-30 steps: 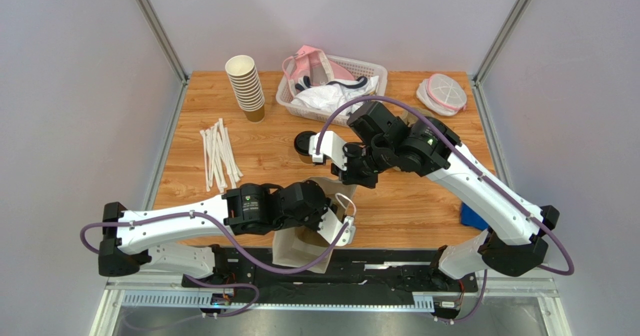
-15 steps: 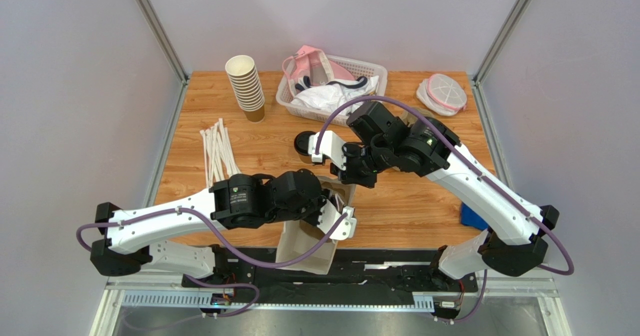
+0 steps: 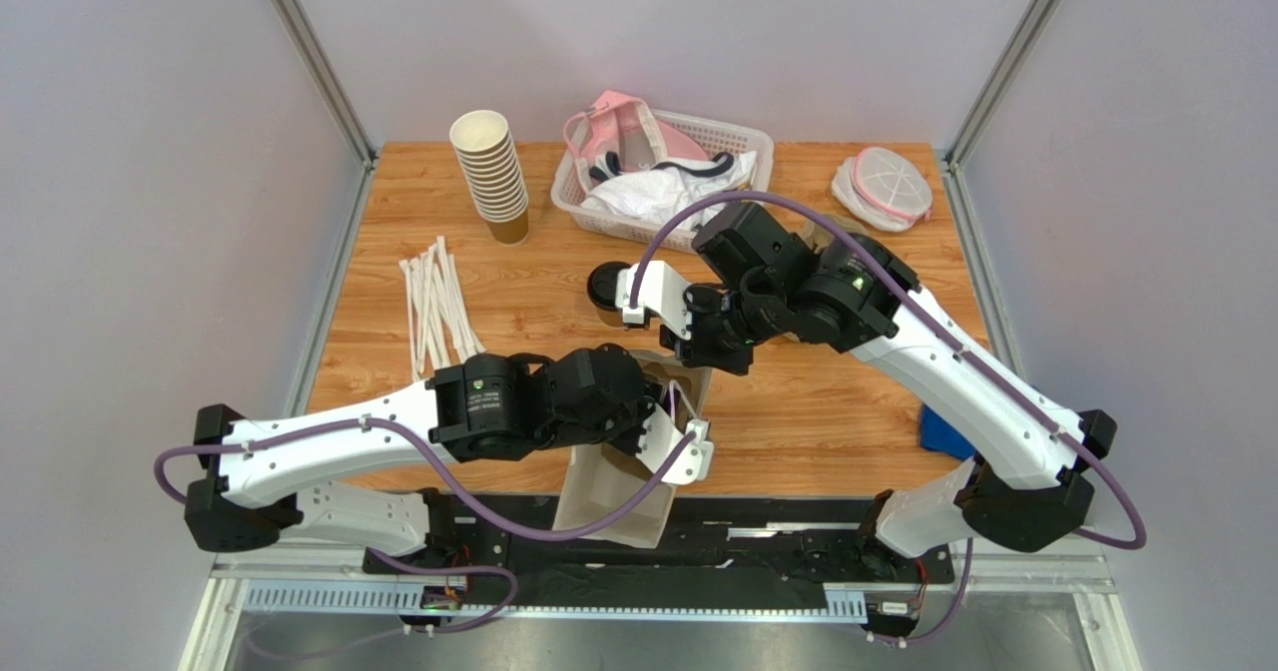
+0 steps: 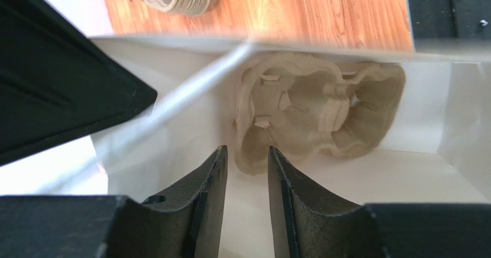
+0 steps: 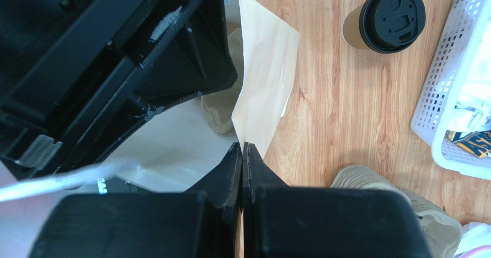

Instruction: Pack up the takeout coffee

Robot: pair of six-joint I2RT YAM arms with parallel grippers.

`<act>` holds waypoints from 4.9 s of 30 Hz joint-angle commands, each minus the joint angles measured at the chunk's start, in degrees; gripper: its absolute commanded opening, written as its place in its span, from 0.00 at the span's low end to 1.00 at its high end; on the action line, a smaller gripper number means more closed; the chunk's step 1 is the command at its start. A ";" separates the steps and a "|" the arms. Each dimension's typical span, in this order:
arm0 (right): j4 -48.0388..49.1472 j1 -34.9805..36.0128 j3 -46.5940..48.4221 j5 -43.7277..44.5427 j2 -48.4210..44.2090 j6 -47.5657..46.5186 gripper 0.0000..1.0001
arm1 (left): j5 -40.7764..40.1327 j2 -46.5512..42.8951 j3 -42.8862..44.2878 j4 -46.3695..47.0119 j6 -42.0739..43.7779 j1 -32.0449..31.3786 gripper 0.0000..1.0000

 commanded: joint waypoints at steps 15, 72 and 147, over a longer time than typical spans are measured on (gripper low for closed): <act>1.80 0.44 2.14 -3.36 -1.31 0.05 0.00 | 1.75 -1.31 -9.30 12.29 7.60 1.10 0.40; 2.94 0.44 1.00 -4.24 -1.84 -0.66 0.00 | 5.79 -0.86 -5.88 7.03 8.83 6.20 0.00; 5.23 0.35 -1.81 -1.07 -1.23 -0.04 0.00 | 7.81 -5.52 3.62 -4.40 -1.72 1.45 0.82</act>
